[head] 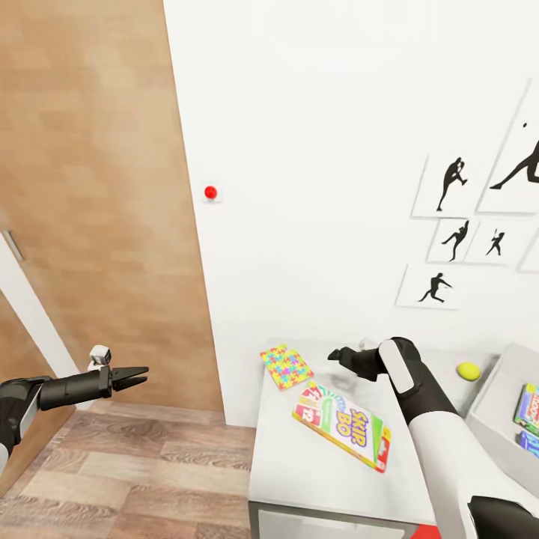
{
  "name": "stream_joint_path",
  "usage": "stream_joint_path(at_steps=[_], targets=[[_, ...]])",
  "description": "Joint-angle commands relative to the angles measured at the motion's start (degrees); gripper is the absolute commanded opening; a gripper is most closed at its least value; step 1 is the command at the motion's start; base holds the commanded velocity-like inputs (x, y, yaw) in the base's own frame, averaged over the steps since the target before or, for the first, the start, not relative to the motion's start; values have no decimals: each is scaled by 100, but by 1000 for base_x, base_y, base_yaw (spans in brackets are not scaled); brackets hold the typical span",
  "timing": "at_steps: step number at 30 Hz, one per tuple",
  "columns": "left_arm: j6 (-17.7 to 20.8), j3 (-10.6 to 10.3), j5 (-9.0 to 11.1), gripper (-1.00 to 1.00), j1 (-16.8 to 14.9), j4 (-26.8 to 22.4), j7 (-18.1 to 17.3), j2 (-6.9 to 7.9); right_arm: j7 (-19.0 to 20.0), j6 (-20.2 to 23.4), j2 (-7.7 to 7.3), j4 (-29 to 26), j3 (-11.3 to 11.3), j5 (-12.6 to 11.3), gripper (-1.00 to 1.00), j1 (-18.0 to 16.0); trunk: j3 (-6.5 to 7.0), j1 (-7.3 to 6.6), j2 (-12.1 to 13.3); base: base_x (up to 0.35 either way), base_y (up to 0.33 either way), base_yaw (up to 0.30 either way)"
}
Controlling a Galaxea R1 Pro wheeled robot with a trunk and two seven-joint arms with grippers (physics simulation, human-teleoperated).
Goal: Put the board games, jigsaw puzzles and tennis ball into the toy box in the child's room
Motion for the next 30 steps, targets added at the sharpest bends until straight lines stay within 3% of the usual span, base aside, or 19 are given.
stream_joint_path(at_steps=[1, 14, 25, 30], targets=[[60, 15, -37, 100, -6, -2, -38, -3, -54, 17, -2, -5, -3, -61, 100, -6, -23, 4, -14, 44, 0, 0], [60, 14, -37, 100, -6, -2, -38, -6, -57, 10, -37, -5, 0, -20, 100, -7, -146, 4, -14, 12, 0, 0], [60, 16, -37, 100, -6, -1, -38, -7, -62, -213, -158, 1, -15, 542, 100, -7, -250, 4, -14, 0, 0, 0], [60, 17, -37, 100, -6, 0, -38, -7, -63, -317, -170, 20, -28, 659, 100, -7, -297, 4, -14, 0, 0, 0]])
